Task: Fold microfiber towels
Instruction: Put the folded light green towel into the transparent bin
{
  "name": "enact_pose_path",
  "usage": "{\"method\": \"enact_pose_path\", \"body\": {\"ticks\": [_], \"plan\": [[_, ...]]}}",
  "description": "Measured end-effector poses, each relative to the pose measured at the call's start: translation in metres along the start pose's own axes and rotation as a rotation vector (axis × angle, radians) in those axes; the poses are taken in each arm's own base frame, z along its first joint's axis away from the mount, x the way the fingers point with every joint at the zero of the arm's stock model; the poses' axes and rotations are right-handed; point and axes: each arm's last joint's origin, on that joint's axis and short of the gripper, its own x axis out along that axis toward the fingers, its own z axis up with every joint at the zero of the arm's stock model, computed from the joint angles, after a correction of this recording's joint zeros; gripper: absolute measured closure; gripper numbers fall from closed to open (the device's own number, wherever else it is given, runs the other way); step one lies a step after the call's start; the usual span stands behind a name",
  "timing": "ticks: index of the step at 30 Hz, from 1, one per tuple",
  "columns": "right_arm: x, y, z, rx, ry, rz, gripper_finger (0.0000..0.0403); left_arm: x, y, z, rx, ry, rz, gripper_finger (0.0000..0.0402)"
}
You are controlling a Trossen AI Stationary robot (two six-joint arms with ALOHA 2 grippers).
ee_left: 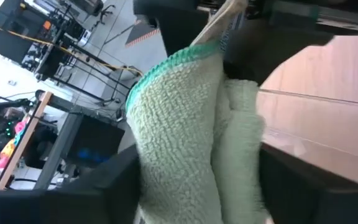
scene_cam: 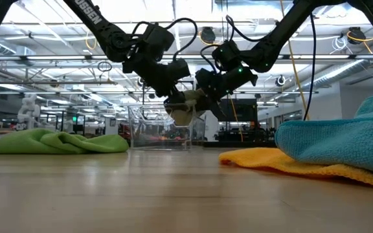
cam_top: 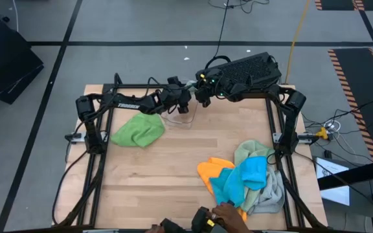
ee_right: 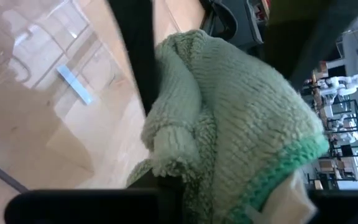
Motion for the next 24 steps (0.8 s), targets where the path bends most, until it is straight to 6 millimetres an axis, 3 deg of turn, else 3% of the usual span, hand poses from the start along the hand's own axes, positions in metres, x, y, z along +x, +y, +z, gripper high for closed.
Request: {"method": "enact_pose_path", "body": {"ticks": [7,16,19,24], "plan": [[0.0,0.002,-0.001,0.062,-0.004,0.016,0.0318,0.0,-0.002,-0.001,0.108,-0.021,-0.058,0.036],[-0.023,-0.011,0.009,0.259,0.072,0.028,0.0178,0.002,0.001,-0.009,0.235,0.05,-0.042,0.0354],[-0.04,-0.016,0.014,0.269,0.079,0.02,0.0156,0.002,0.0,-0.01,0.243,0.057,-0.063,0.0358],[-0.071,-0.016,0.022,0.294,0.063,-0.011,0.0153,0.005,0.003,-0.014,0.277,0.073,-0.062,0.0358]]}}
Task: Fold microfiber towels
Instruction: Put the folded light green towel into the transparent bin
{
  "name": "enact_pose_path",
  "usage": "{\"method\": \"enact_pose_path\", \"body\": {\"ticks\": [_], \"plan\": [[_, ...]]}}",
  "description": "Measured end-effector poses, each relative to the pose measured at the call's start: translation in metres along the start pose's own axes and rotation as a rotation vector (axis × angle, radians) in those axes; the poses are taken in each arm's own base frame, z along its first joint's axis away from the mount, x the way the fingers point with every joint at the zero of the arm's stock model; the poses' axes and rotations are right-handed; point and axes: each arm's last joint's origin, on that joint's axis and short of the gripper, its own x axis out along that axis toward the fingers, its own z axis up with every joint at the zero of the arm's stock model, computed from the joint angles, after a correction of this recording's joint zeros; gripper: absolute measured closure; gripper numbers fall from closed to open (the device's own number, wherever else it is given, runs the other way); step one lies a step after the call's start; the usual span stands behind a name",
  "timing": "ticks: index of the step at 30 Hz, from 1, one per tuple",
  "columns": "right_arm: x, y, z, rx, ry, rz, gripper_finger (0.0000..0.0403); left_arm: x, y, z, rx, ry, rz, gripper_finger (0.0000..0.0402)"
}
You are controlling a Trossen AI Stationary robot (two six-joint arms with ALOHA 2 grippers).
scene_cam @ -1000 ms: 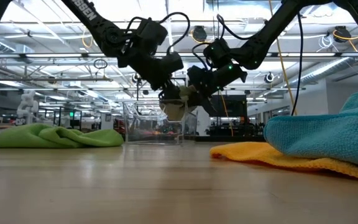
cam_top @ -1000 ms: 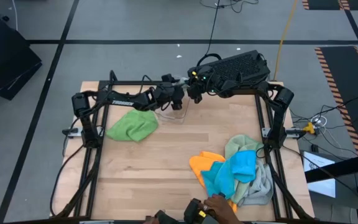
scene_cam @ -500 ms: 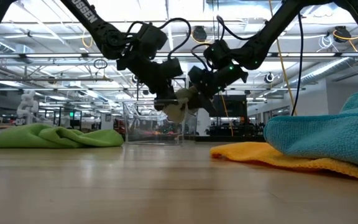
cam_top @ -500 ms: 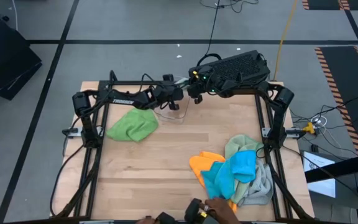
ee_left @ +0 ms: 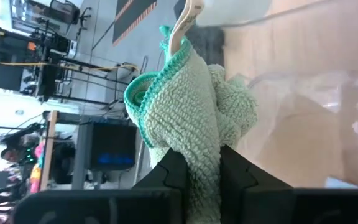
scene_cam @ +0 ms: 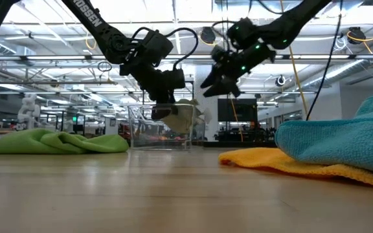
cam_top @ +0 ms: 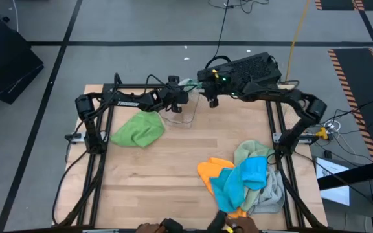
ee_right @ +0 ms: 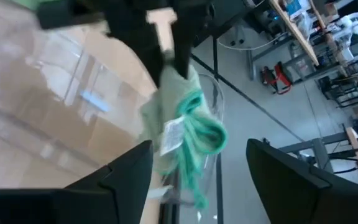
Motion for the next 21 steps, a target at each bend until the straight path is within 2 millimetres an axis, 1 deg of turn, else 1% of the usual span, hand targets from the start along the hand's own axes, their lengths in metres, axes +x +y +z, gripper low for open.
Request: {"method": "enact_pose_path", "body": {"ticks": [5,11,17,21], "plan": [[-0.028,0.009,-0.001,0.01,-0.05,-0.066,0.0164,0.001,0.0,-0.002,0.056,-0.007,-0.02,0.0356],[-0.053,0.028,-0.01,0.002,-0.142,-0.179,0.0174,0.002,-0.003,-0.009,0.093,0.059,-0.053,0.0354],[-0.069,0.039,-0.015,-0.006,-0.206,-0.262,0.0177,0.004,-0.001,-0.015,0.076,0.079,-0.07,0.0352],[-0.072,0.04,-0.016,0.007,-0.21,-0.266,0.0177,0.005,-0.002,-0.018,0.07,0.078,-0.096,0.0352]]}}
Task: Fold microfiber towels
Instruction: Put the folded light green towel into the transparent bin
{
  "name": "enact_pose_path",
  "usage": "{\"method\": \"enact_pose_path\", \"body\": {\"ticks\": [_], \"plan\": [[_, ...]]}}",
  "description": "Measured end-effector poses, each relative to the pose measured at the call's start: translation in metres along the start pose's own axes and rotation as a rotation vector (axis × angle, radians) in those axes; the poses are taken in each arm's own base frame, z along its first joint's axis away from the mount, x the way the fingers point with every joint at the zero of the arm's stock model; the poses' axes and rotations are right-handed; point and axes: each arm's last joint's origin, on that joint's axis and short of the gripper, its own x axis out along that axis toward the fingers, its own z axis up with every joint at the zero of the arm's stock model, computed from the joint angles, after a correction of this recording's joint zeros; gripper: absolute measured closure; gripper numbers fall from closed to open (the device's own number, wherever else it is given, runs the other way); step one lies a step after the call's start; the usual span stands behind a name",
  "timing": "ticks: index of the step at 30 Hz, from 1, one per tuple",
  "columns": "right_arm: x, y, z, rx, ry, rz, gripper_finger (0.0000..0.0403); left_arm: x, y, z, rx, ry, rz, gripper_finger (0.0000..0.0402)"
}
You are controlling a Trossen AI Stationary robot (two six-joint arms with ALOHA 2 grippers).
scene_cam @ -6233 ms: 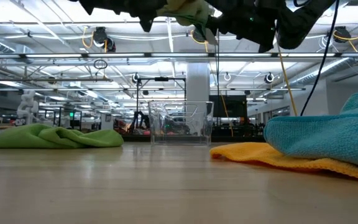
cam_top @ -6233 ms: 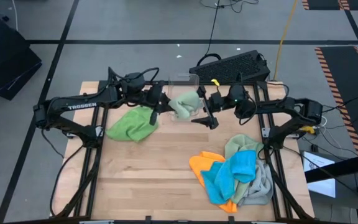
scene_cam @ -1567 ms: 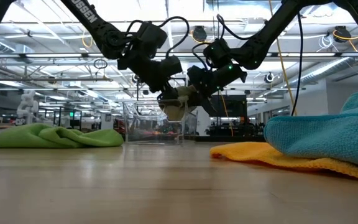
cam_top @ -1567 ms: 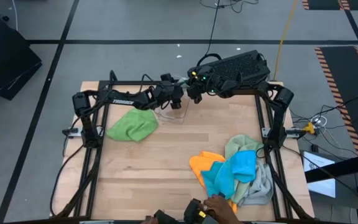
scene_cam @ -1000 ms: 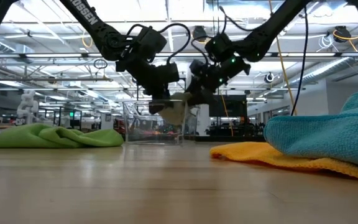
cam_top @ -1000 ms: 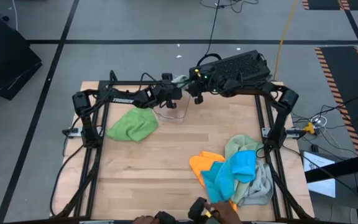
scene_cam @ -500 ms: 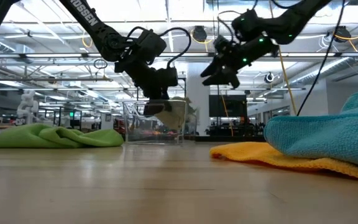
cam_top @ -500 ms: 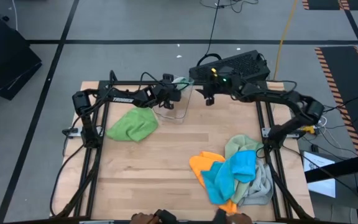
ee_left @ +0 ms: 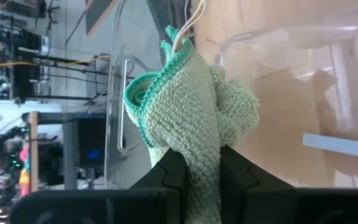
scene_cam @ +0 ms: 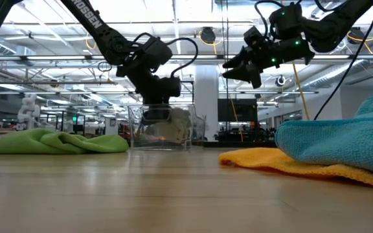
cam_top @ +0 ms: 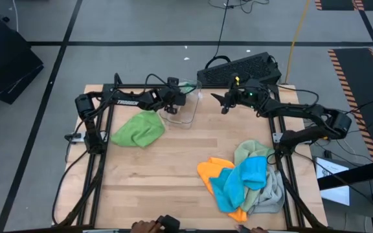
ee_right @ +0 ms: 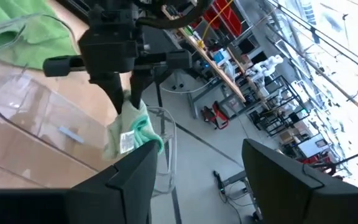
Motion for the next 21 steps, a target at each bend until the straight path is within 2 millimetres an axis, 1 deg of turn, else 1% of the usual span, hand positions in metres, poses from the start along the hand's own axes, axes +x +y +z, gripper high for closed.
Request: {"method": "enact_pose_path", "body": {"ticks": [5,7,10,13,17,21], "plan": [[0.0,0.0,0.0,0.008,0.0,0.0,0.0177,0.001,-0.001,-0.003,-0.007,0.014,-0.021,0.0351],[0.0,0.0,0.0,0.008,0.001,0.001,0.0177,0.001,-0.002,-0.005,-0.011,-0.004,-0.056,0.0351],[0.0,0.0,0.0,0.008,0.0,0.0,0.0177,0.003,0.003,-0.008,-0.064,-0.008,-0.033,0.035],[0.0,0.0,0.0,0.008,0.0,0.0,0.0177,0.005,0.007,-0.011,-0.081,-0.005,-0.029,0.035],[0.0,0.0,0.0,0.008,-0.001,0.001,0.0177,0.016,0.0,-0.015,-0.076,-0.002,-0.045,0.0346],[0.0,0.0,0.0,0.008,0.0,0.001,0.0177,0.024,-0.007,-0.014,-0.053,0.023,-0.021,0.032]]}}
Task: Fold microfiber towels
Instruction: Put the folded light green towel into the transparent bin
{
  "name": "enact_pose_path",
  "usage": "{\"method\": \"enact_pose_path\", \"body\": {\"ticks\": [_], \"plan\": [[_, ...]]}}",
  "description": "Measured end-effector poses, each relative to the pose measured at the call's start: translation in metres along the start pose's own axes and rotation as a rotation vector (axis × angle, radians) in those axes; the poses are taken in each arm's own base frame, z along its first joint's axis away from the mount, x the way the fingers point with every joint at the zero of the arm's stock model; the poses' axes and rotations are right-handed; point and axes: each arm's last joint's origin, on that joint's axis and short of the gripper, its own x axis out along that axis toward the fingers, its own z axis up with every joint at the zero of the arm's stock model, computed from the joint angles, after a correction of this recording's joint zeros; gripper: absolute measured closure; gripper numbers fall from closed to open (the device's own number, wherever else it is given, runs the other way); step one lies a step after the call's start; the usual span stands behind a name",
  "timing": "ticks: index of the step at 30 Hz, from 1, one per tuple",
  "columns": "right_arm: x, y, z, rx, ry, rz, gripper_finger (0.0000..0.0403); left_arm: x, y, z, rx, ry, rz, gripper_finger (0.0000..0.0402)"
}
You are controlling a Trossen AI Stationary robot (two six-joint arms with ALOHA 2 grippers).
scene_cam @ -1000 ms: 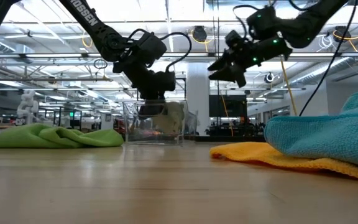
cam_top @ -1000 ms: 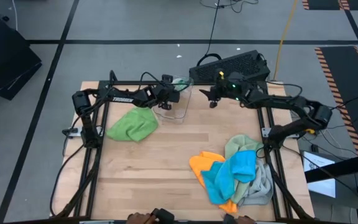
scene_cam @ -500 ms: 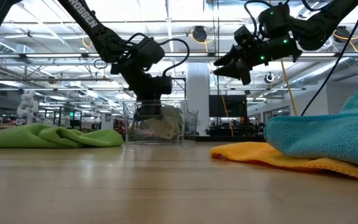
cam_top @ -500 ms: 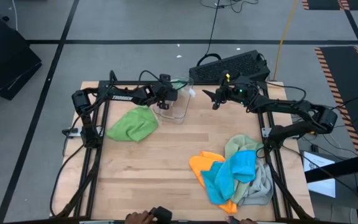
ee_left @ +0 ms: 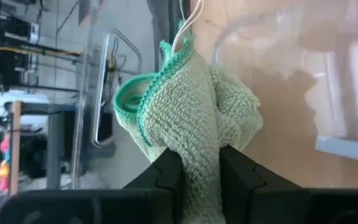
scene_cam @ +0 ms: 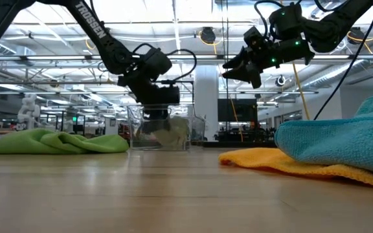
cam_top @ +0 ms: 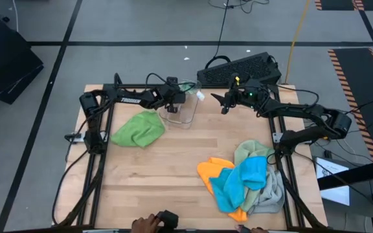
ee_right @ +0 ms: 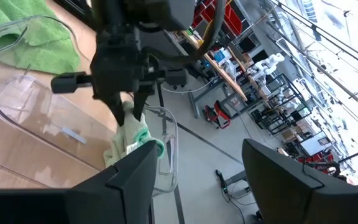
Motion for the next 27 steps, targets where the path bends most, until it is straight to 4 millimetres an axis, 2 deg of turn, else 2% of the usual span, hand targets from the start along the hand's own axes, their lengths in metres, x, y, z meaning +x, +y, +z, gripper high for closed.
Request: {"method": "enact_pose_path", "body": {"ticks": [6,14,27], "plan": [[0.0,0.0,0.0,-0.002,0.0,0.0,0.0177,0.005,-0.007,0.0,-0.025,0.026,-0.003,0.0267],[0.0,0.0,0.0,-0.003,0.002,-0.001,0.0177,0.001,-0.007,0.001,-0.058,0.041,-0.007,0.0221],[0.0,-0.001,-0.001,0.001,0.014,-0.012,0.0177,-0.011,0.013,0.014,-0.183,0.044,-0.246,0.021]]}}
